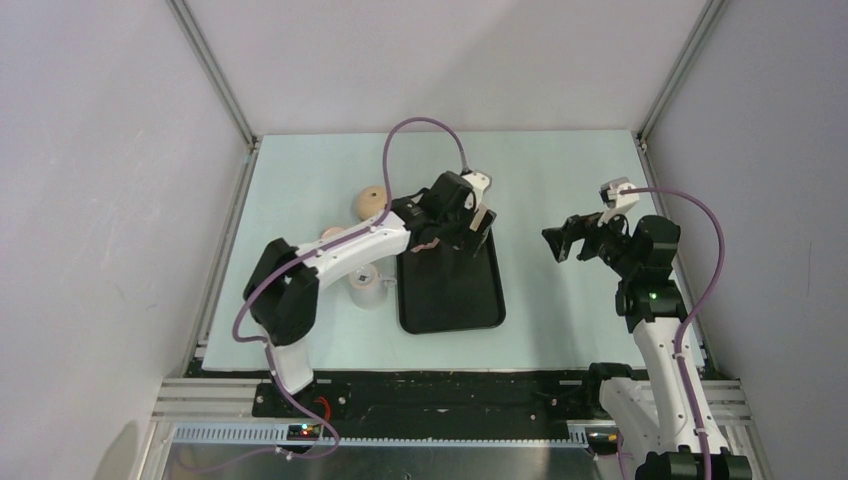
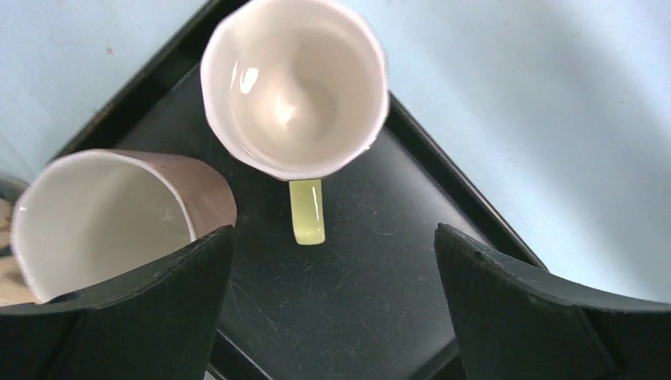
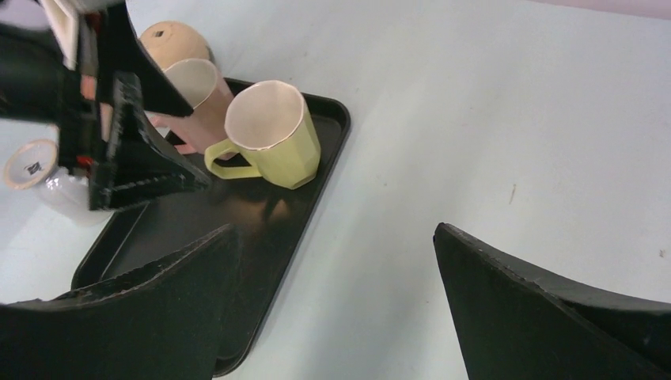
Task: Turn the mug right side up
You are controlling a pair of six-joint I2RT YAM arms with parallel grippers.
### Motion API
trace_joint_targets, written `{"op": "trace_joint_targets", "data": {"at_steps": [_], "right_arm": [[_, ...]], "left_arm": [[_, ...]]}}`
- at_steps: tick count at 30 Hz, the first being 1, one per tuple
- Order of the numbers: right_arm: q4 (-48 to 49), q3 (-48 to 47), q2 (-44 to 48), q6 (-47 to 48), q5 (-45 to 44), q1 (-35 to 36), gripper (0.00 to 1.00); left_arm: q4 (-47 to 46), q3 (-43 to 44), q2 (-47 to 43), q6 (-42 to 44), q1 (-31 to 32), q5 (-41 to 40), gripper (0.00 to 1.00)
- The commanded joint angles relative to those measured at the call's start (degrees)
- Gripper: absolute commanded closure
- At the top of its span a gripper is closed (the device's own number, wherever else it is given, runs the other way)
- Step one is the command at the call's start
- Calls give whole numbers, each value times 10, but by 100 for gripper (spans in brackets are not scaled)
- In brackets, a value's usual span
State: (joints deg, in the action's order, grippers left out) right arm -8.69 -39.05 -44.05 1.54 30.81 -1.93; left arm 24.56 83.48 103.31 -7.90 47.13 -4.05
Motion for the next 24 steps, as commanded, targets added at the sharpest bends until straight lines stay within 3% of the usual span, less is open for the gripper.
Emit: {"op": "trace_joint_targets", "data": {"at_steps": [1, 5, 13, 24], "right_arm": [[19, 6, 2, 28, 38, 12, 2], [23, 14, 7, 39, 83, 14, 2], [9, 23, 12, 76, 160, 35, 1], [-14, 28, 8, 113, 220, 63, 1]], "left_arm": [[-14, 4, -75, 65, 3, 86, 0], [-12, -5, -117, 121, 3, 144, 0], [18, -54, -219, 226, -7, 129, 0], [69, -186, -318, 311, -92, 131, 0]]}}
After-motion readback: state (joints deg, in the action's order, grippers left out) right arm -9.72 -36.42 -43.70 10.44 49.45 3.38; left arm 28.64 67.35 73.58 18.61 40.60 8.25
